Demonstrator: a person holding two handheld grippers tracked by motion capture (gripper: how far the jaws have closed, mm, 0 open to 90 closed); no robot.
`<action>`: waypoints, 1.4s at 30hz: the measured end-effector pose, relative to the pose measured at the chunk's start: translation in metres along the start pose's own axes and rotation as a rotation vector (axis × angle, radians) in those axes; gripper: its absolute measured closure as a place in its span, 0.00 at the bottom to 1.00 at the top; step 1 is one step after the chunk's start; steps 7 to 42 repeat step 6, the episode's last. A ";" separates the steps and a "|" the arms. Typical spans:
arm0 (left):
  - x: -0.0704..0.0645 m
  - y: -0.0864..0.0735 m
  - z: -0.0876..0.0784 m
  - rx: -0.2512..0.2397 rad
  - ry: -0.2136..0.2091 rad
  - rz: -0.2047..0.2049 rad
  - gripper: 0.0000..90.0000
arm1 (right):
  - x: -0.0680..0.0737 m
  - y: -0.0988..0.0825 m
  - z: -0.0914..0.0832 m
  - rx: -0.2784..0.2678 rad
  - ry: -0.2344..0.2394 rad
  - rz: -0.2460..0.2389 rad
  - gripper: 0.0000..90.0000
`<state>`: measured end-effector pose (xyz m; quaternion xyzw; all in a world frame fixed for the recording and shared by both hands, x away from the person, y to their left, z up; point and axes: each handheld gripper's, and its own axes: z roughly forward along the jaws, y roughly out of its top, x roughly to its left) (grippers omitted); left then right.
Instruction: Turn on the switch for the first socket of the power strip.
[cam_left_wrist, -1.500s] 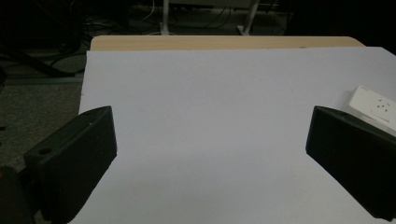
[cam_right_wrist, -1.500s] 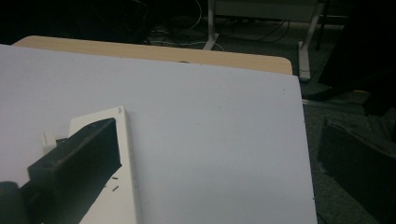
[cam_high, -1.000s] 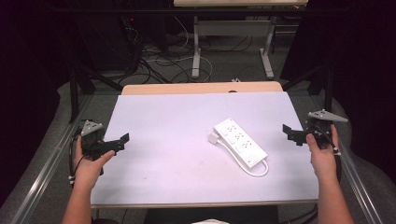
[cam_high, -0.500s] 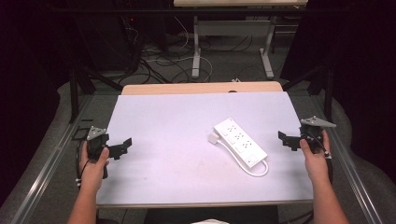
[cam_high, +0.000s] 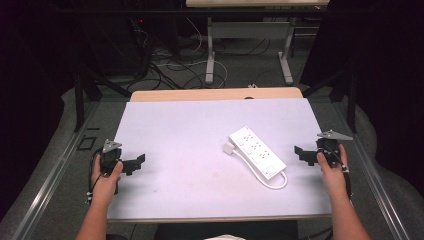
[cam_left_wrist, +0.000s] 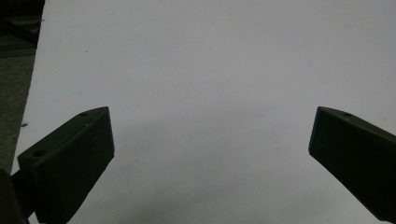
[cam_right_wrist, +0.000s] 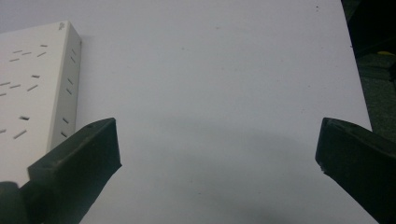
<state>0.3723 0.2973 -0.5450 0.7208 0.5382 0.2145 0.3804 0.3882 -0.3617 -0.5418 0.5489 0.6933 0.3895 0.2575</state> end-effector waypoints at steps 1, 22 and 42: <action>0.000 0.000 0.000 0.005 0.000 0.001 0.00 | 0.001 0.000 0.001 -0.001 -0.004 0.002 0.00; 0.001 -0.001 0.002 -0.002 0.002 -0.003 0.00 | 0.000 -0.001 0.003 0.015 -0.003 -0.009 0.00; 0.001 -0.001 0.002 -0.002 0.002 -0.003 0.00 | 0.000 -0.001 0.003 0.015 -0.003 -0.009 0.00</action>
